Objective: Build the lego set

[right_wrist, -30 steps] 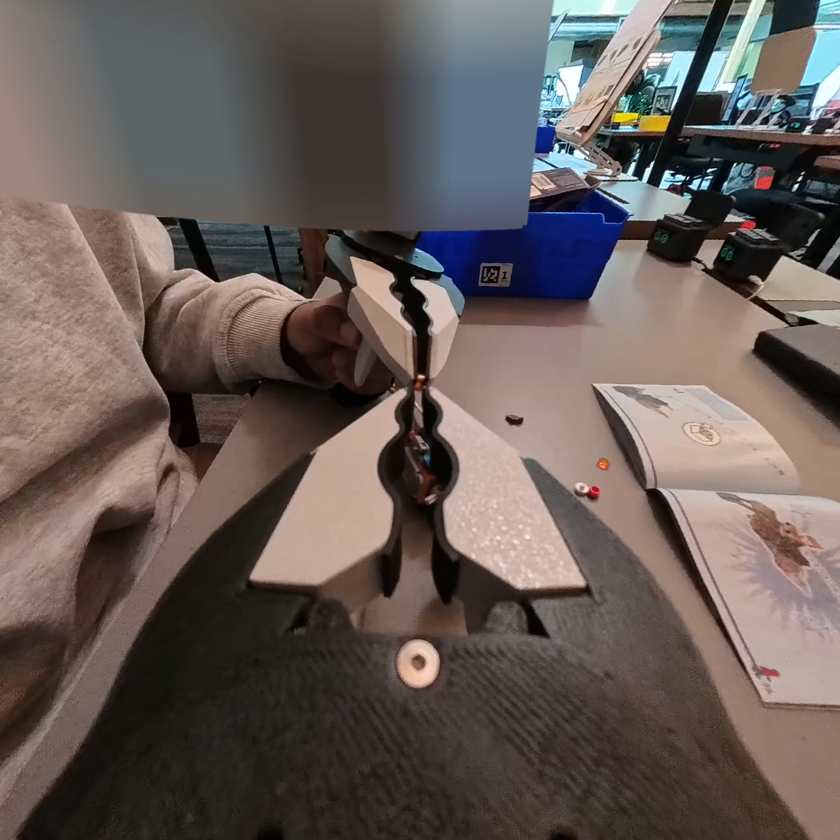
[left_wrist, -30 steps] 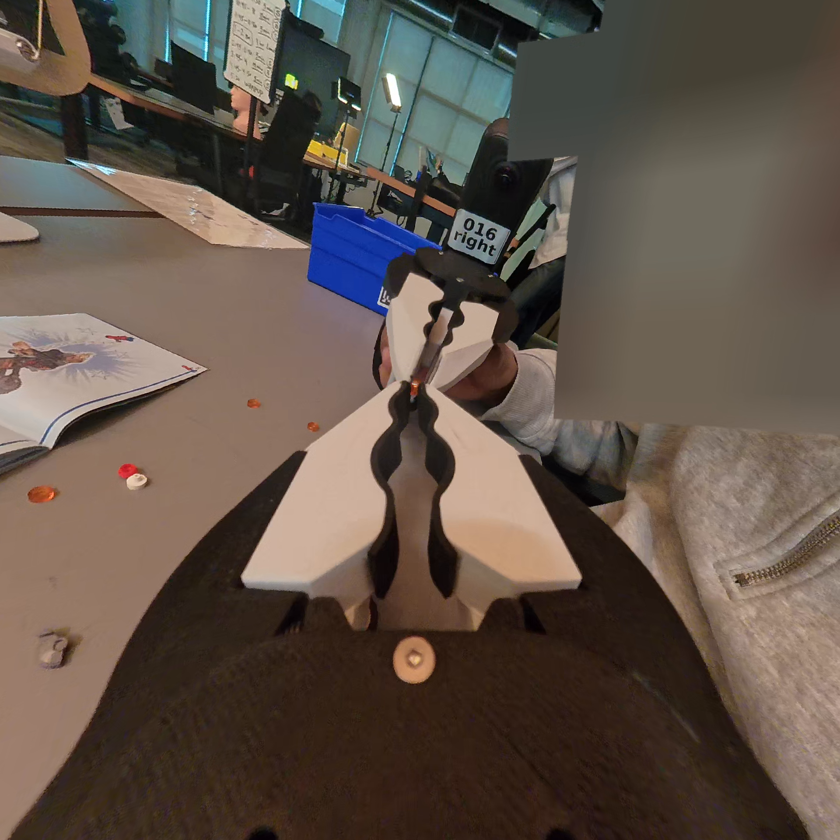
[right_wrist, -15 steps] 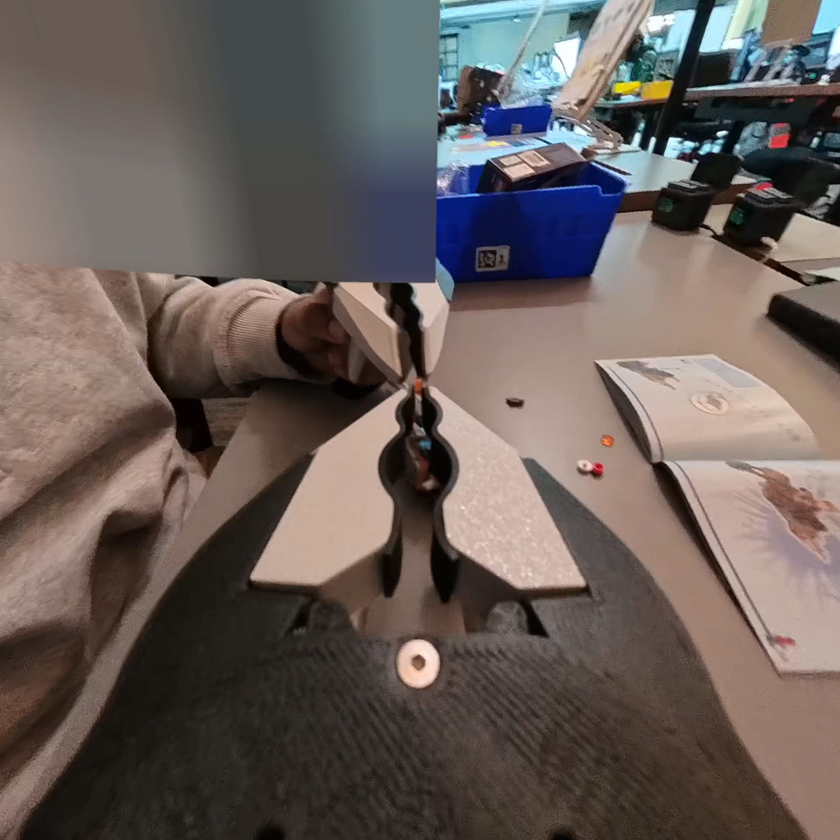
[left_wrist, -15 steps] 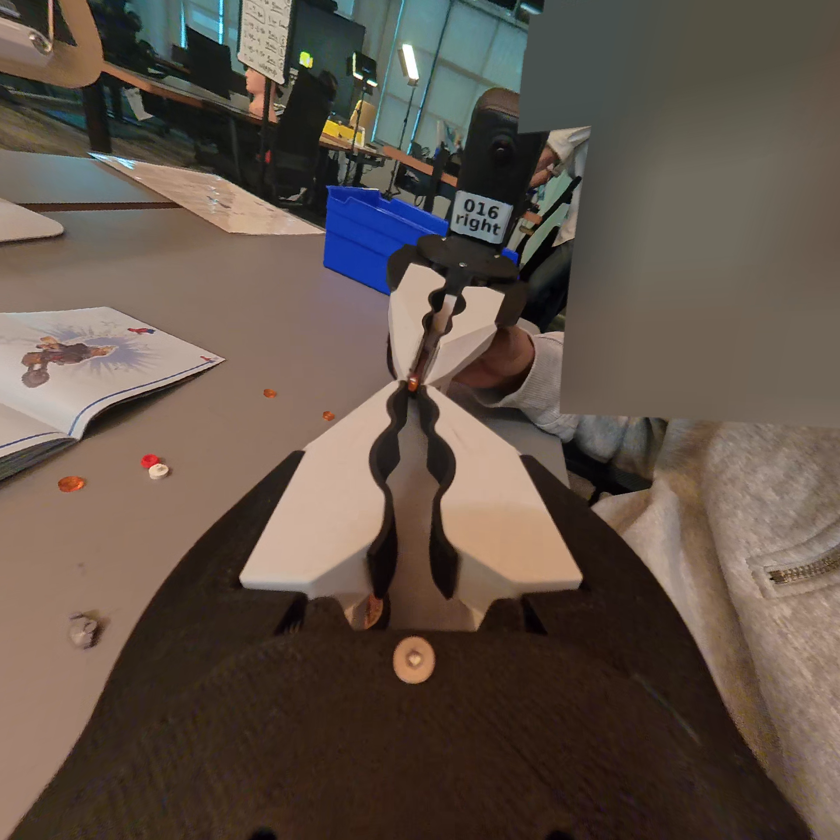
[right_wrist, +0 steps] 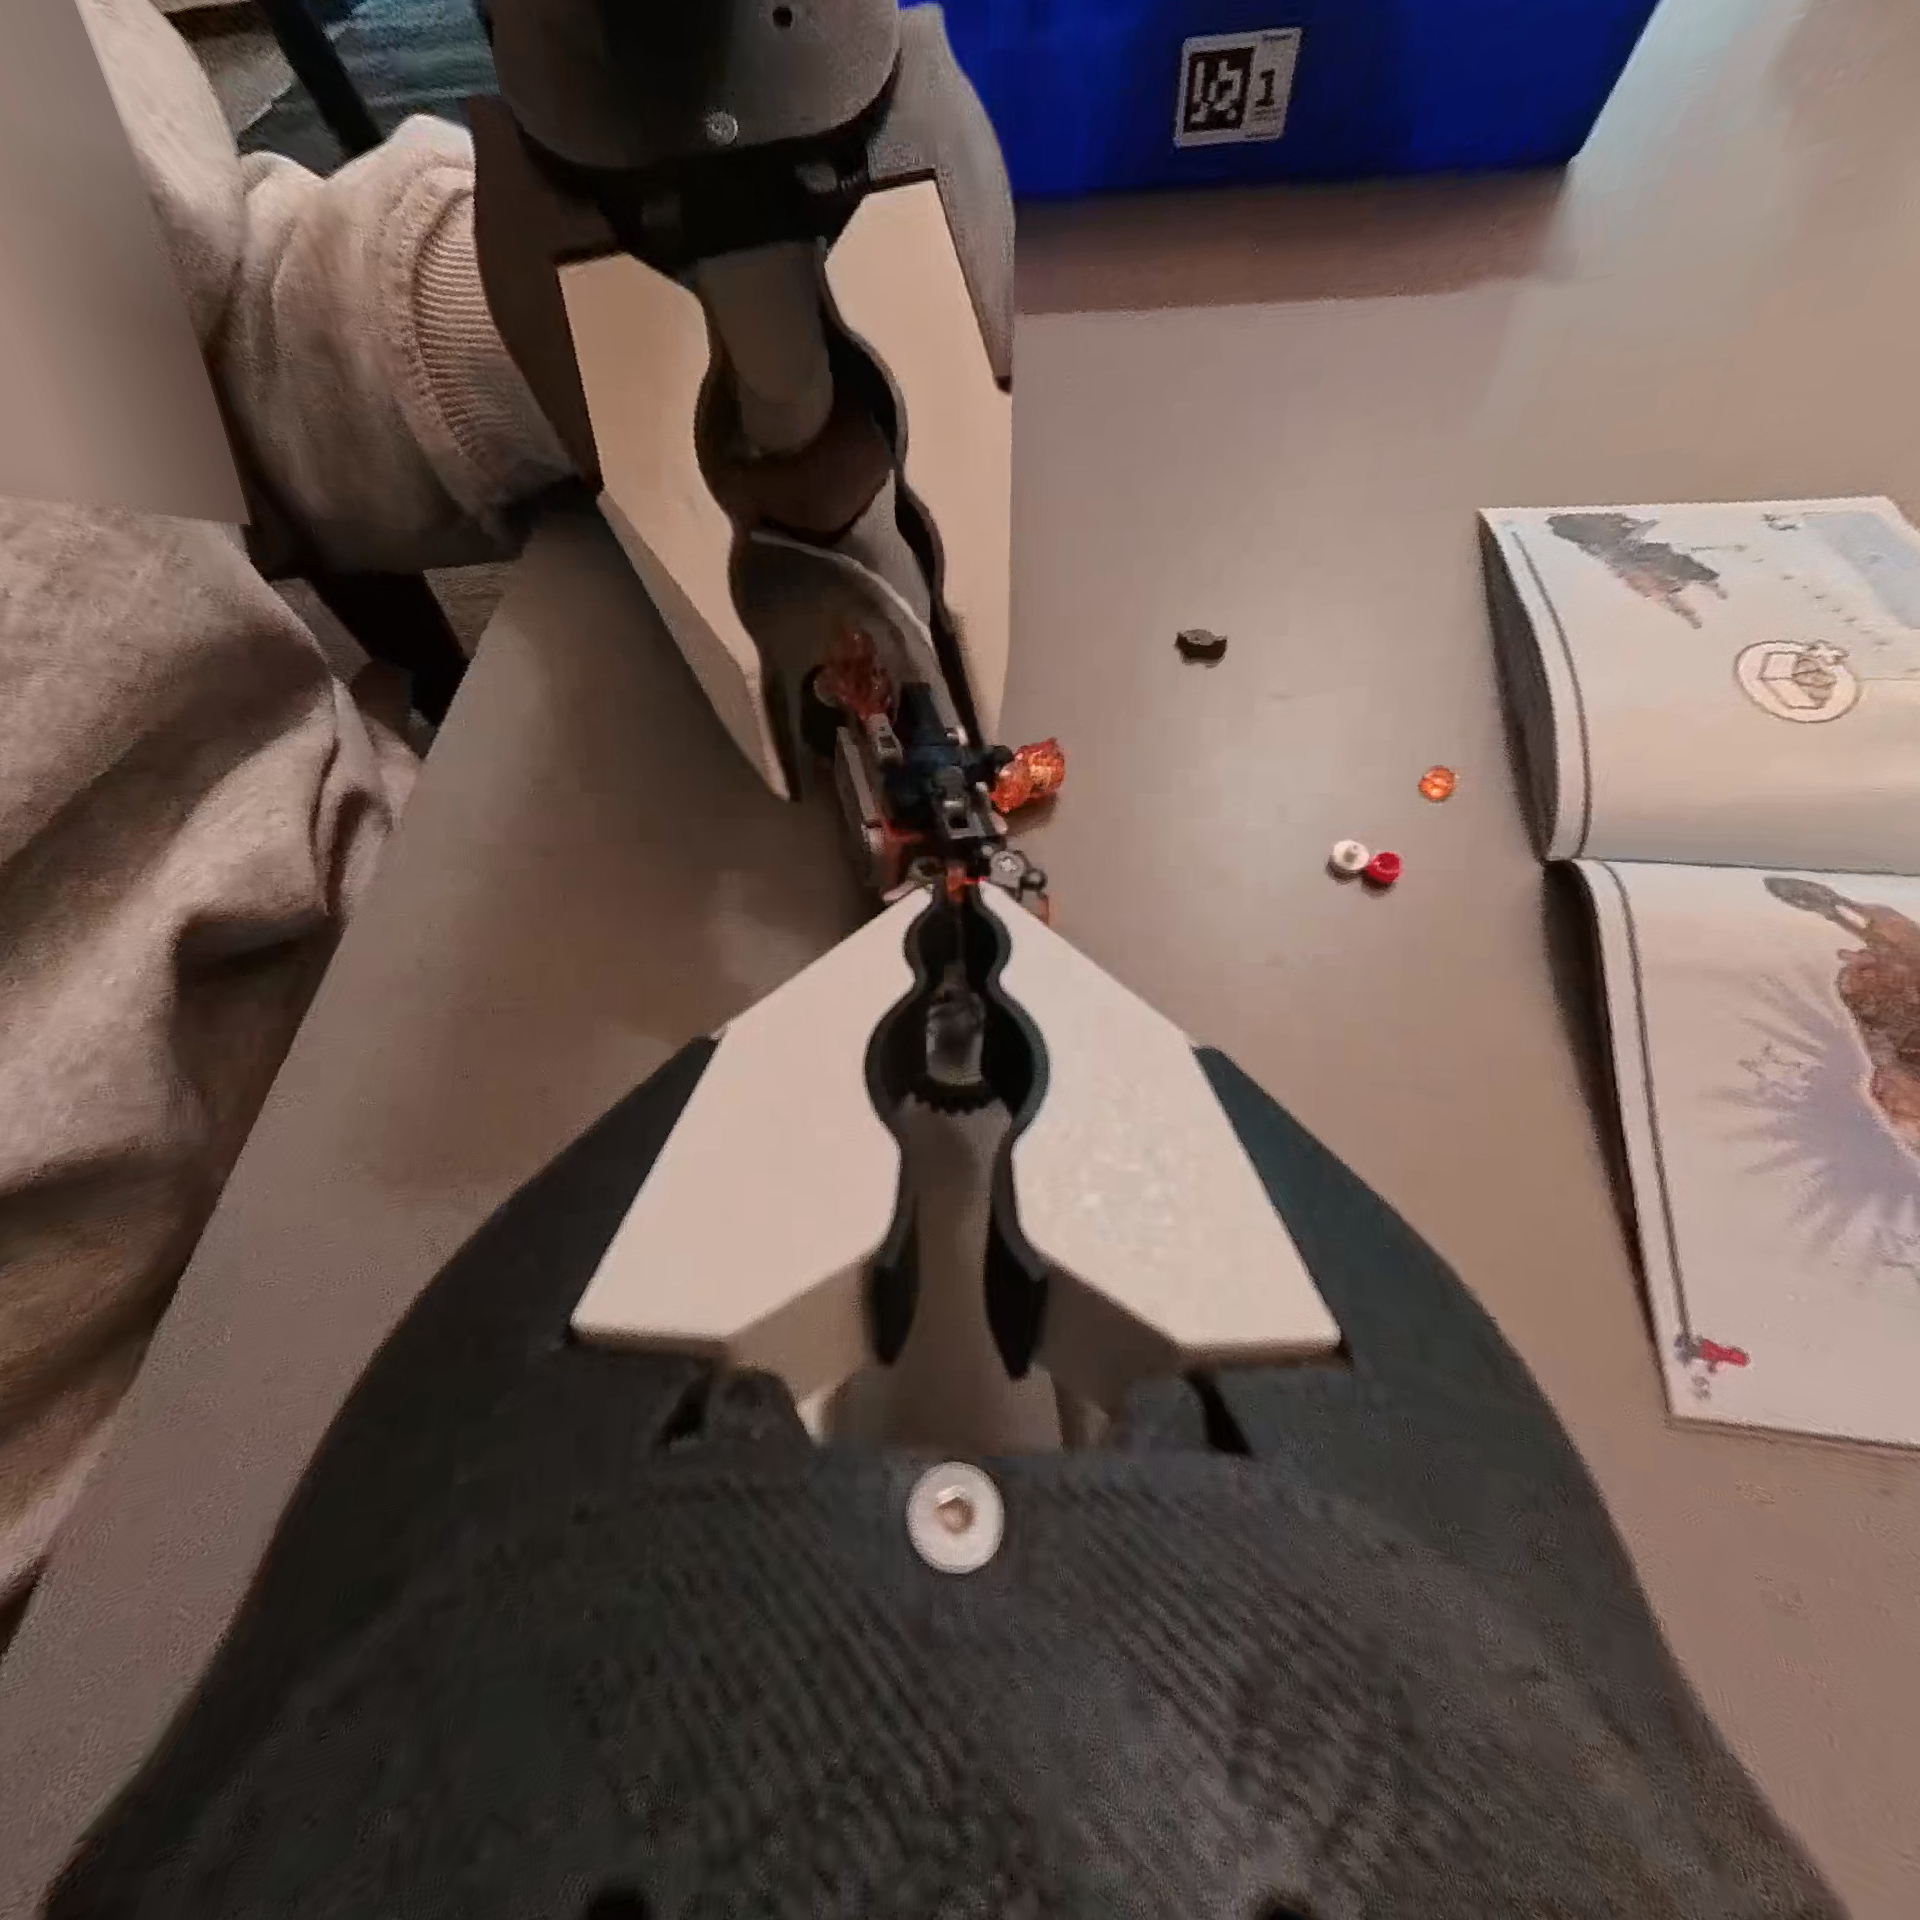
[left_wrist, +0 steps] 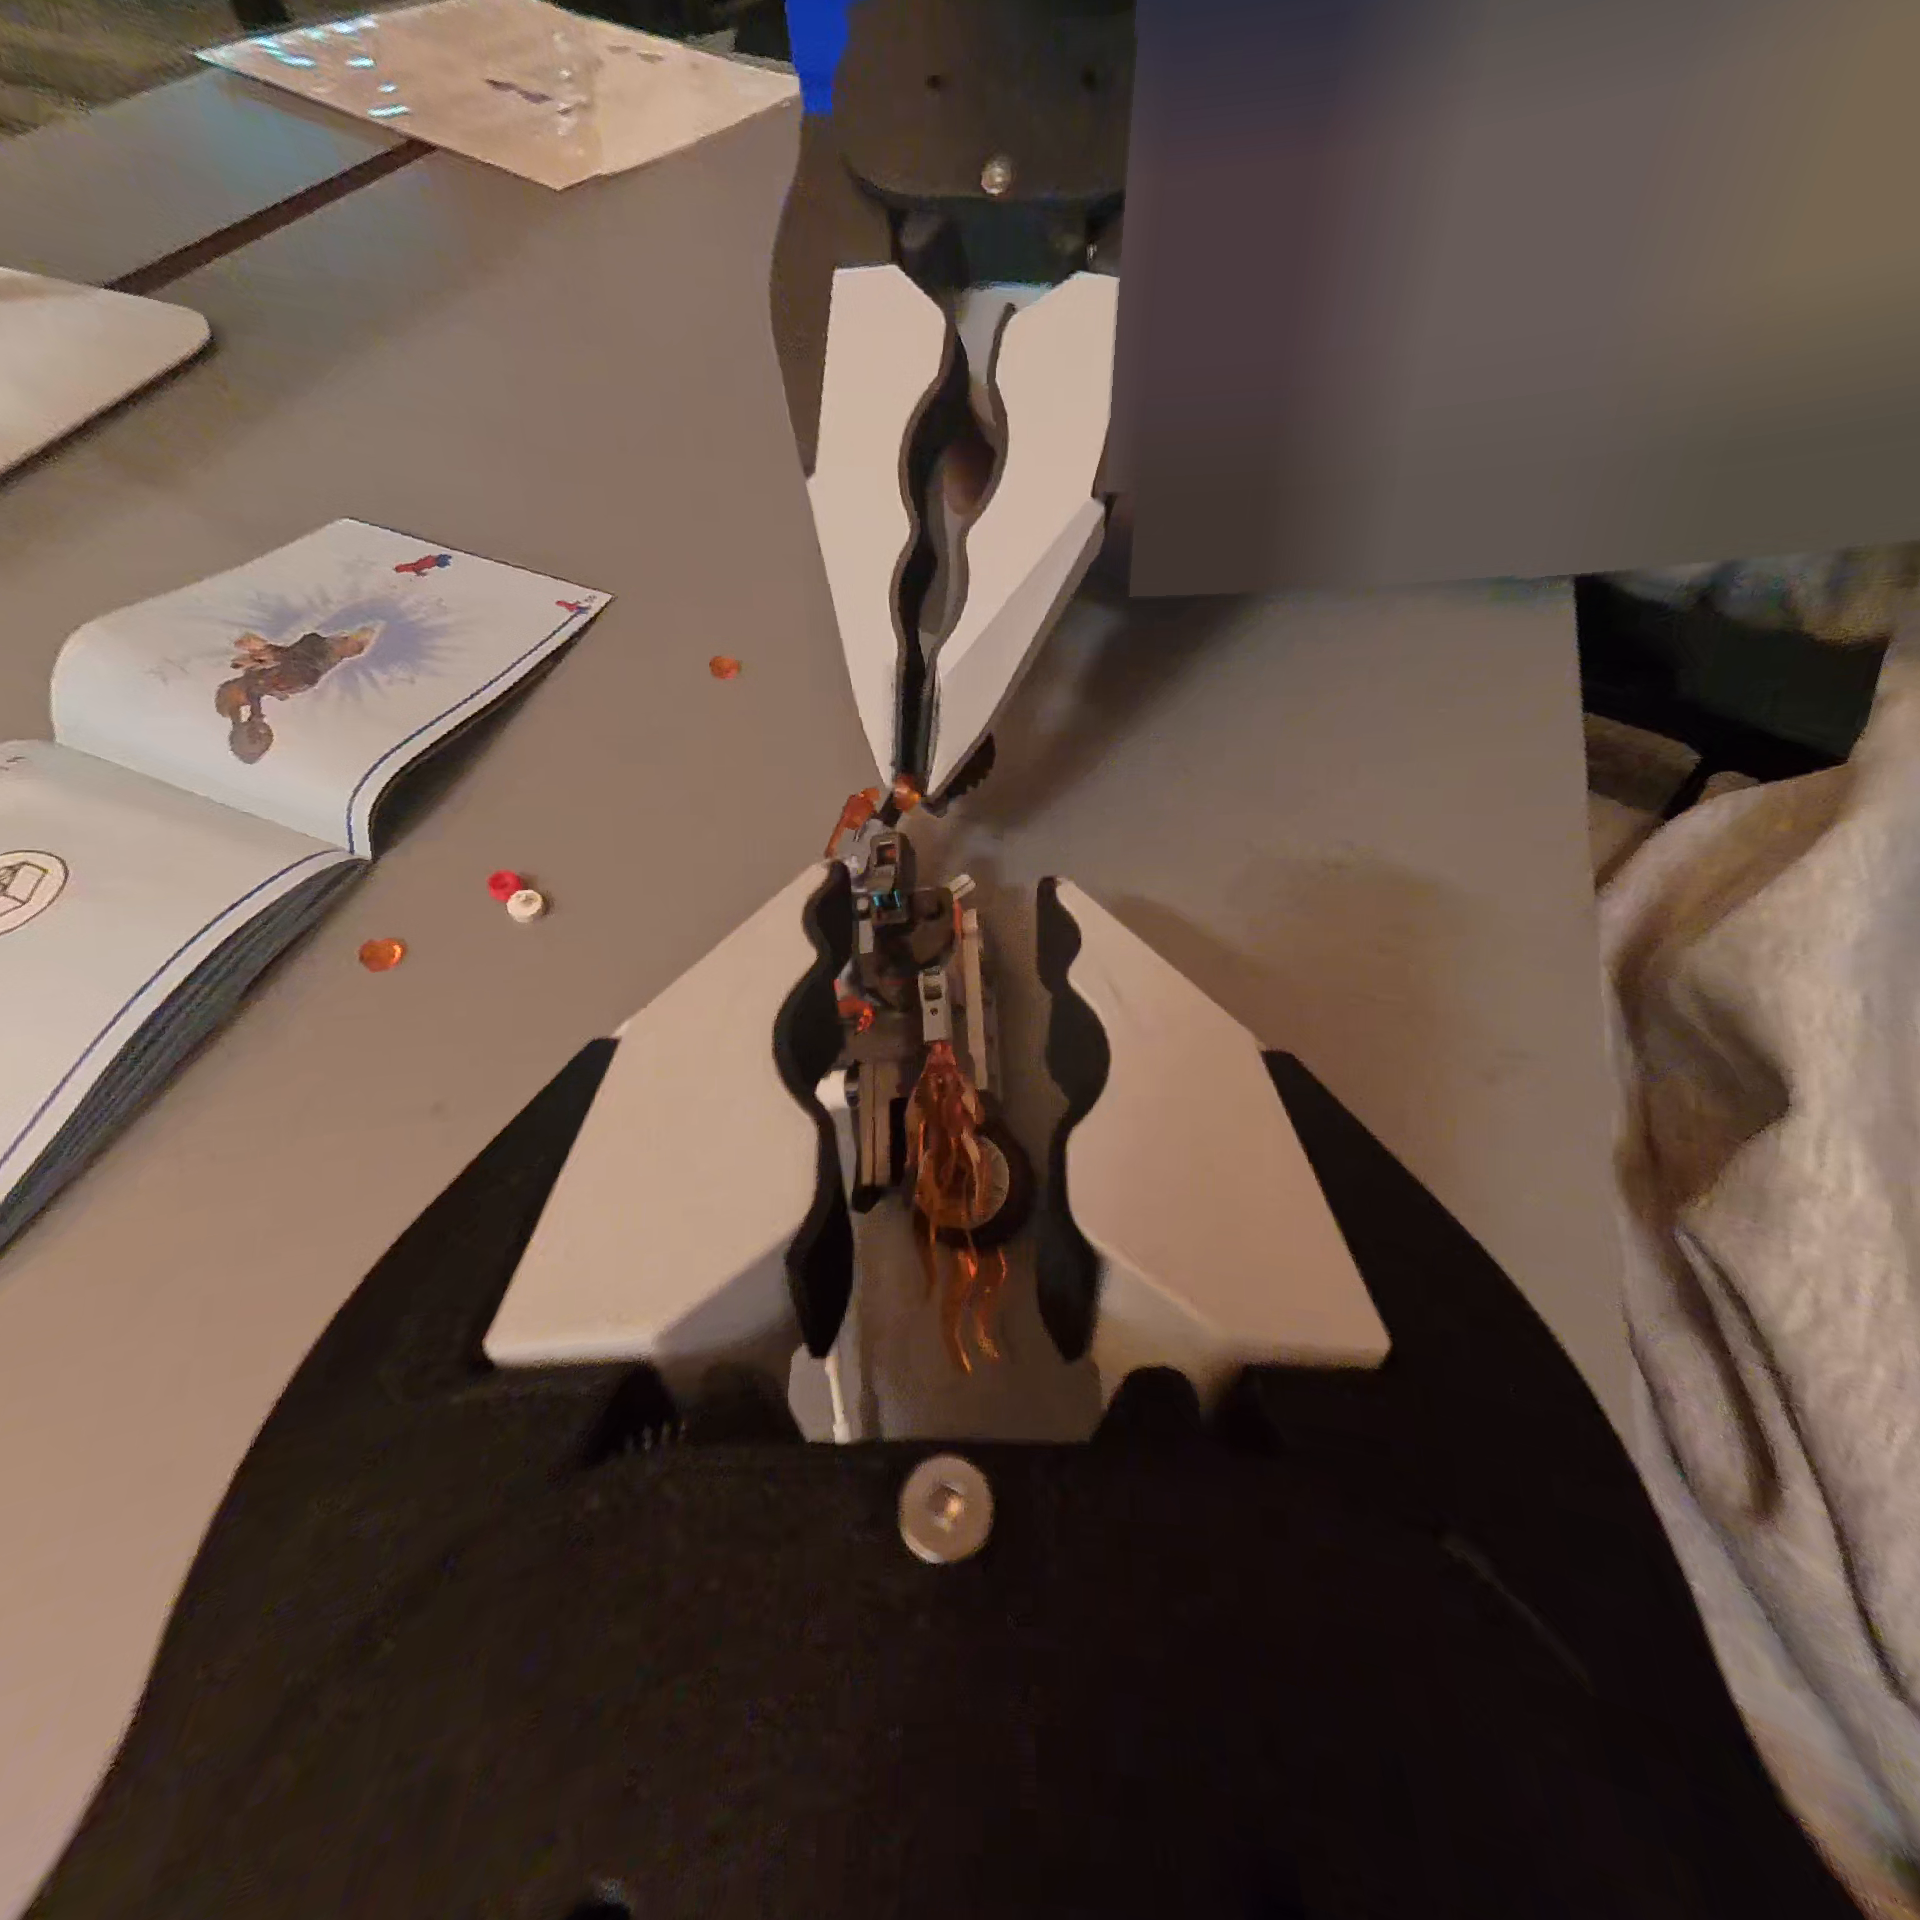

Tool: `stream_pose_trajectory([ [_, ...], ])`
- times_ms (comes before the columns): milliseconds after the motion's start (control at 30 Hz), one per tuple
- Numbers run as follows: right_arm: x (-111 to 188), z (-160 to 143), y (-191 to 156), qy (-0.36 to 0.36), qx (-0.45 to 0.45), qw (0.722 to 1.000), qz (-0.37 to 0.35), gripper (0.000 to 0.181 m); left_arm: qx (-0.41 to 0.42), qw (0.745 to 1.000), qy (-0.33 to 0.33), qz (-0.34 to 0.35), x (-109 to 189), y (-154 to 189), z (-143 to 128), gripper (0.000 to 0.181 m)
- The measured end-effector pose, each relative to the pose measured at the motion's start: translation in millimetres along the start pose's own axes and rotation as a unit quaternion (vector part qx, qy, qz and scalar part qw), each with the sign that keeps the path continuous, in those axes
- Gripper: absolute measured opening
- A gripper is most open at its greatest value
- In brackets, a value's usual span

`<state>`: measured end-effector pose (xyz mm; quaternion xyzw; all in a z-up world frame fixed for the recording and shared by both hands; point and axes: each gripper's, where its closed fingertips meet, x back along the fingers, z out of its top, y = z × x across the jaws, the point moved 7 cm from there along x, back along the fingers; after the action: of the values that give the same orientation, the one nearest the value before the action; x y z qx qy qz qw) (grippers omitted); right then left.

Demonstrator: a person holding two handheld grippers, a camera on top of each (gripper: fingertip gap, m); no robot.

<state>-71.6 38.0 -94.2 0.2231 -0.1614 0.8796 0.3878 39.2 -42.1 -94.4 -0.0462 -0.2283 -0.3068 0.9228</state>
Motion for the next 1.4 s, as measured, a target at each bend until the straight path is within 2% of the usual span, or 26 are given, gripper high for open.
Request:
stream_pose_trajectory([
  [233, -4, -1, 11, -0.021, 0.018, 0.998, 0.064, 0.0, -0.04, 0.999, -0.004, 0.002, 0, 5, 2, 0.03],
  [600, -10, -2, 14, -0.009, 0.037, 0.994, 0.104, 0.0, -0.027, 0.999, -0.012, -0.019, -2, 3, -2, 0.027],
  [733, -7, -1, 15, 0.003, 0.036, 0.994, 0.106, 0.0, 0.001, 1.0, 0.004, -0.019, 2, -3, -1, 0.027],
  [900, -9, -2, 14, 0.003, 0.039, 0.993, 0.108, 0.0, 0.072, 0.997, 0.006, -0.028, 3, -14, -3, 0.007],
  [1400, -11, -1, 12, 0.003, 0.047, 0.994, 0.097, 0.0, 0.146, 0.988, -0.005, -0.055, -5, -17, -5, 0.005],
])
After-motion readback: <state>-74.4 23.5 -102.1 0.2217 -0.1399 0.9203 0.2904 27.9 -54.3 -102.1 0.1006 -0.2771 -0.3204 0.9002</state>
